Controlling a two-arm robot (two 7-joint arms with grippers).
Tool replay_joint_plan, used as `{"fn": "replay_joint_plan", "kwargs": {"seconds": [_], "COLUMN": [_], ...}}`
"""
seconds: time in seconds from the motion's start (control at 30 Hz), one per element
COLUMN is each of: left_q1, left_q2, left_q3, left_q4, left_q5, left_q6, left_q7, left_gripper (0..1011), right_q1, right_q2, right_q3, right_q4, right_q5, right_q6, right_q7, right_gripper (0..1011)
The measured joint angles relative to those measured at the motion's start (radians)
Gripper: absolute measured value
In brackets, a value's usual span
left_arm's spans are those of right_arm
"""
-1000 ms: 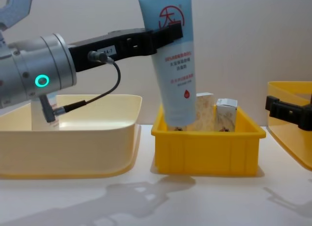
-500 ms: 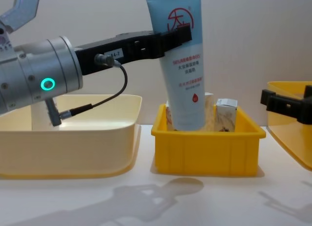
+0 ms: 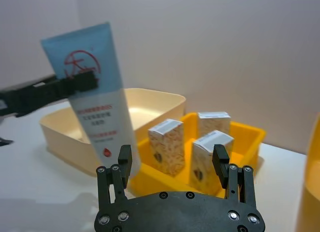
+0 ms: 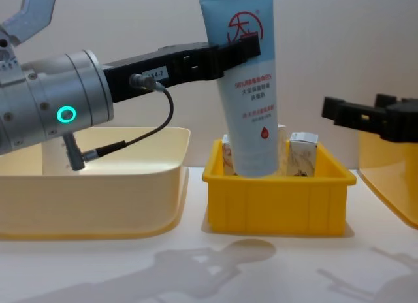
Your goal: Bimanual collaborative sorting of washing and personal care products
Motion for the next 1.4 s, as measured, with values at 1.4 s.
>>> {"fn": "replay_joint_plan", "kwargs": {"seconds": [1.4], "left_q1": [0.000], "left_q2": [0.000], "left_q3": [0.002], "left_q4": [0.000], "left_q5": [0.000], "left_q6": [0.000], "left_q7": [-0.001], "left_gripper": [203], "right_q1": [0.158], "right_q2": [-0.021], "right_q3": [-0.184], "right_q4": [0.043], "right_q5": [-0.119], "right_q6": [0.071], "right_q7": [-0.001], "right_gripper": [1001]}}
